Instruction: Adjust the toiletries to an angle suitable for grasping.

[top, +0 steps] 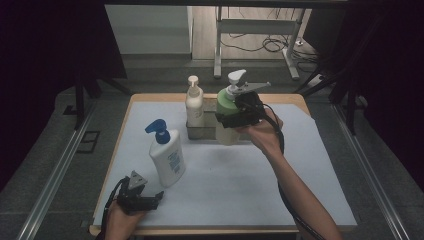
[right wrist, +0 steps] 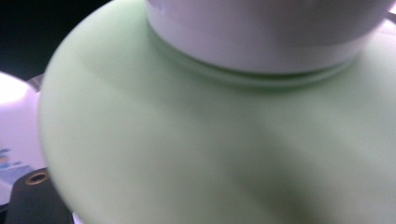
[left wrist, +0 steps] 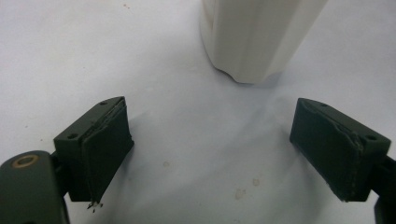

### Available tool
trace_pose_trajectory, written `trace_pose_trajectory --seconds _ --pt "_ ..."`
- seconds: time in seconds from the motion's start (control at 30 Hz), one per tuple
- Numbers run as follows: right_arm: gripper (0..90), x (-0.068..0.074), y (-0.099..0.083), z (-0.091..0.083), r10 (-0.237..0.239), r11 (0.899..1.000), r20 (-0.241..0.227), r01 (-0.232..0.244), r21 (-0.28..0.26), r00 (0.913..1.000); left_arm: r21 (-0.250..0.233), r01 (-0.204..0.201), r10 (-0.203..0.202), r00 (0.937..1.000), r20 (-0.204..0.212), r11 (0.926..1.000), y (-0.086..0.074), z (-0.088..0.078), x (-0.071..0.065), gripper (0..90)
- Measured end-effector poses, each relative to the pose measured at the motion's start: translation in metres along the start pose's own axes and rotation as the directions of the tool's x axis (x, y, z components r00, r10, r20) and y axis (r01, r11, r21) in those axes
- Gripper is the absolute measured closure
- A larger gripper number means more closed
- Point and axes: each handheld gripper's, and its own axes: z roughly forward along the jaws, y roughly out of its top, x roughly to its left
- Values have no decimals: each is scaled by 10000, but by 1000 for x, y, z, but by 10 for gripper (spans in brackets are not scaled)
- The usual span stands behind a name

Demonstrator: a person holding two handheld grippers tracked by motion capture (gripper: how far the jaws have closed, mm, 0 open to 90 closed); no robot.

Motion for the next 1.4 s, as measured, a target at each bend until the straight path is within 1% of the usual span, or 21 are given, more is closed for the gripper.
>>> trace_pose_trajectory --seconds 0.17,0.43,0.5,0.8,1.1,1.3,1.4 --pt "121 -5 6 7 154 9999 185 -154 -27 9997 1 0 0 10000 0 10000 0 0 0 121" --pt "122 -12 15 22 262 9996 445 -256 -129 9987 2 0 0 10000 8 10000 0 0 0 121" --pt "122 -13 17 25 246 9996 533 -239 -135 9983 17 -1 1 10000 14 10000 0 0 0 121" --pt "122 -20 23 42 474 9988 779 -464 -142 9958 -11 19 -18 10000 13 10000 0 0 0 121" --pt "122 -26 27 57 732 9973 1023 -725 -108 9921 12 1 -1 10000 7 10000 0 0 0 121" --pt "122 -29 27 65 921 9957 1038 -908 -170 9903 9 3 -3 10000 5 10000 0 0 0 121" --pt "122 -30 25 69 893 9960 1155 -878 -181 9893 12 20 -20 10000 14 10000 0 0 0 121"
